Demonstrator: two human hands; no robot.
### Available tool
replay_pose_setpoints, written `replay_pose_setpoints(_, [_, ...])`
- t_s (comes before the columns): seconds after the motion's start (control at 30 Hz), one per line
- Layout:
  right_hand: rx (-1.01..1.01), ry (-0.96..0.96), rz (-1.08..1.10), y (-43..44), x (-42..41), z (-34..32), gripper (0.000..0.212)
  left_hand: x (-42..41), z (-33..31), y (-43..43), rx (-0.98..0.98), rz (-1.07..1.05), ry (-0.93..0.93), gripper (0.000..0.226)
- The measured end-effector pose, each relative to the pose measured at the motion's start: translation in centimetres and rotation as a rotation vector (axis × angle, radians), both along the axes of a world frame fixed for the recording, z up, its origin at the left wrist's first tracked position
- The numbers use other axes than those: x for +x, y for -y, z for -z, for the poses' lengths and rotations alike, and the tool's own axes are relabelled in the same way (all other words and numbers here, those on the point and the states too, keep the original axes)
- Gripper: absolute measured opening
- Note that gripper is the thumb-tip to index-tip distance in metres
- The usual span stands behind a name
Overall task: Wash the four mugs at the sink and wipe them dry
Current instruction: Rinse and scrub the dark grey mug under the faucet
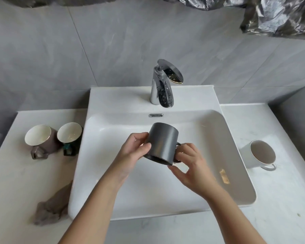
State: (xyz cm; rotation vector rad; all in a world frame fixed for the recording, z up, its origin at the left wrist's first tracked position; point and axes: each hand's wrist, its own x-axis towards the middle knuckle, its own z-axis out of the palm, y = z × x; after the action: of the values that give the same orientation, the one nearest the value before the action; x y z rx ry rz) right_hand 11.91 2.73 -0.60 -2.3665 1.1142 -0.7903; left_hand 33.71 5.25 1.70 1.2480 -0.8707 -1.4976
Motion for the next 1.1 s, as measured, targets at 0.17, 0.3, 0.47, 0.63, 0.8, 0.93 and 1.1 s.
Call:
replay_pose_setpoints(0.17, [-0.165,-0.078,0.037,-0.2,-0.9,1.3,0.015,-0.6,1.3,-1.2,-0.076,0.063,0.012,0.058])
replay_pose_setpoints(0.3, [-0.189,-0.099,0.047,-0.8,-1.5,2.2,0.014,-1.2,1.6,-2.0,-0.114,0.112,0.015,0.065])
replay_pose_setpoints(0.47, [-0.173,-0.095,0.064,-1.4,-2.1,2.5,0.017,-2.1,1.8,-2.6,-0.126,0.102,0.000,0.063])
replay_pose_setpoints(0.63, [0.033,-0.004,0.020,-2.6,-1.2,1.6,0.022,-2.6,2.1,-2.0,-0.053,0.029,-0.053,0.069])
replay_pose_setpoints(0.8, [0.546,0.365,0.287,-1.8,0.9,-0.9,0.039,-2.9,0.2,0.6,-0.080,-0.086,0.133,0.035])
replay_pose_setpoints(0.93, [0.798,0.553,0.364,0.0,1.8,-1.8,0.042,-3.4,-3.4,3.4,-0.271,-0.389,0.338,0.011])
replay_pose_setpoints(1.1, [0.792,0.573,0.336,1.0,2.3,-2.2,0.040,-4.0,-8.9,6.4,-0.188,-0.224,-0.146,0.036])
